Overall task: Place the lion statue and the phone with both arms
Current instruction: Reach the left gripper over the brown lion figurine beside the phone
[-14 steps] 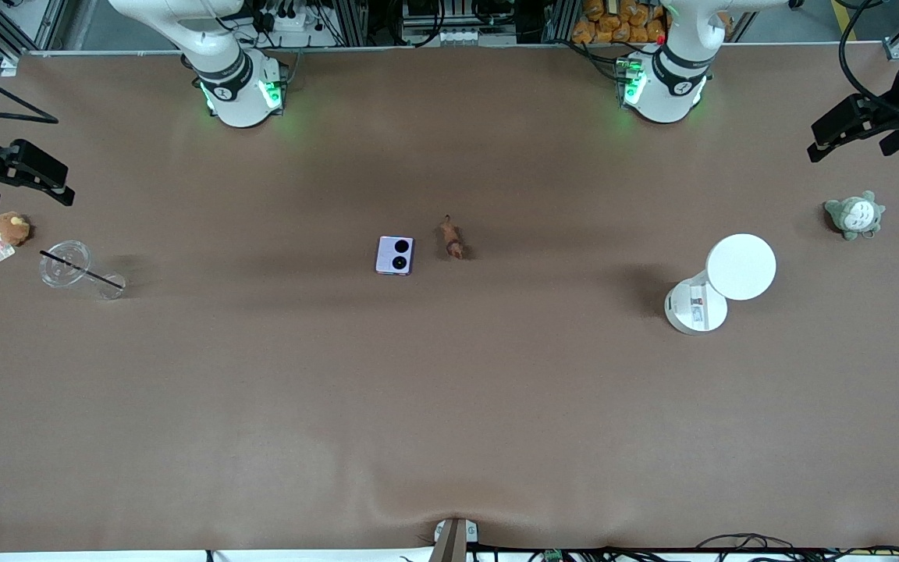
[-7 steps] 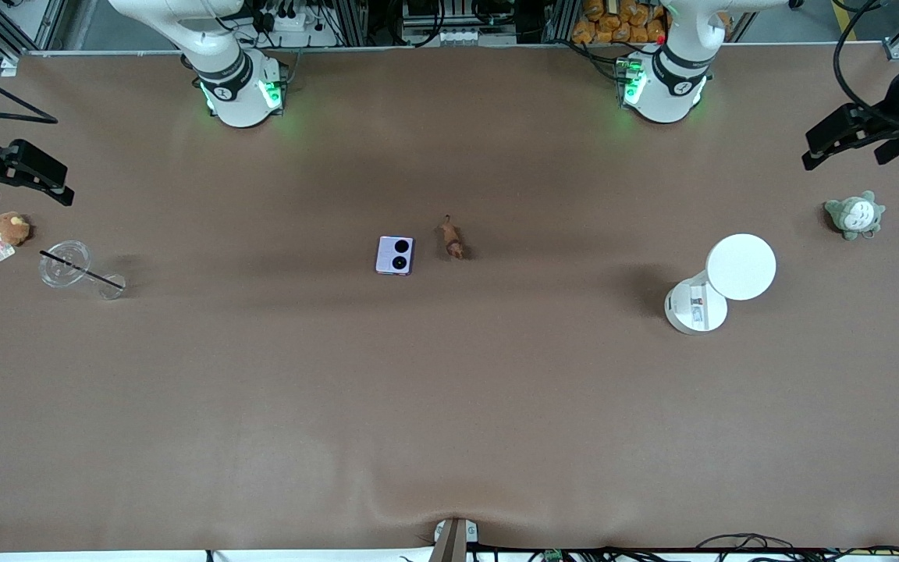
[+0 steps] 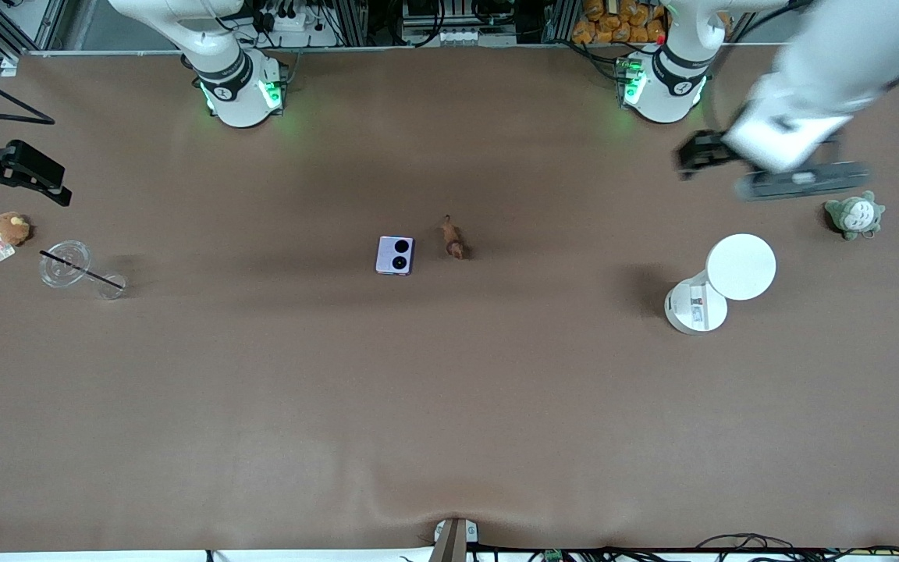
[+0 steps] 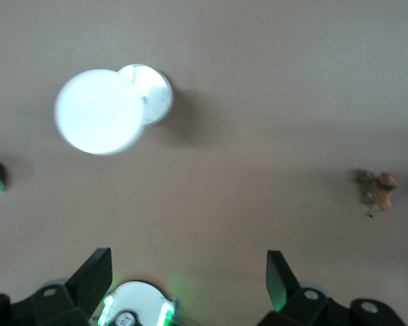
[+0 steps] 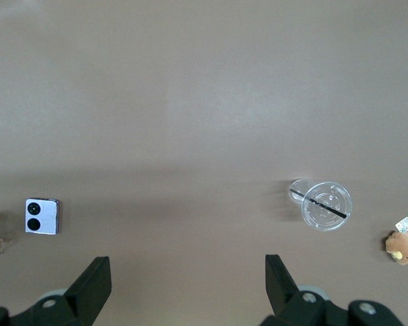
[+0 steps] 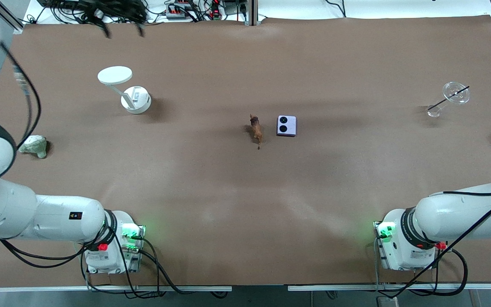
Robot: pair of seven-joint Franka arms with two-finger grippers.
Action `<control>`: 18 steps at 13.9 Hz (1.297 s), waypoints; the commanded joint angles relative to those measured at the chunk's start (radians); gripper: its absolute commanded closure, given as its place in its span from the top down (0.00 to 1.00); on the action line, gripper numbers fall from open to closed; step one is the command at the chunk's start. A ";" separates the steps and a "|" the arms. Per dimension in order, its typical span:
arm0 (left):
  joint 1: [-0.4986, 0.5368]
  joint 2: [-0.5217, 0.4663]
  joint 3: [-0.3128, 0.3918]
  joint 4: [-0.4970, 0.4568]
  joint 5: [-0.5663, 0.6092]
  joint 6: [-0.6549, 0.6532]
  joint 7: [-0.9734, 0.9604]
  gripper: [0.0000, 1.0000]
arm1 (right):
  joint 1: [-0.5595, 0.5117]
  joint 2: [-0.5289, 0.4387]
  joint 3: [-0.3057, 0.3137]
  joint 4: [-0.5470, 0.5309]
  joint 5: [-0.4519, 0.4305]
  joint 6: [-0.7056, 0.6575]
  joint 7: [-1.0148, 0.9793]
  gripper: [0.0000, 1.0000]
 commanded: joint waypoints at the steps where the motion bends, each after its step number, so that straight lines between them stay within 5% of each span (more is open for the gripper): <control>1: -0.006 0.095 -0.114 0.013 0.011 0.068 -0.178 1.00 | -0.006 -0.003 -0.001 0.000 0.017 -0.006 -0.012 1.00; 6: -0.182 0.247 -0.139 -0.023 0.034 0.278 -0.511 1.00 | -0.006 0.000 -0.003 -0.002 0.017 -0.009 -0.013 1.00; 11: -0.351 0.469 -0.141 -0.020 0.223 0.450 -0.841 1.00 | -0.007 0.000 -0.001 -0.002 0.017 -0.008 -0.013 1.00; 18: -0.440 0.709 -0.136 -0.009 0.386 0.734 -1.134 1.00 | -0.007 0.001 -0.001 -0.002 0.017 -0.008 -0.013 1.00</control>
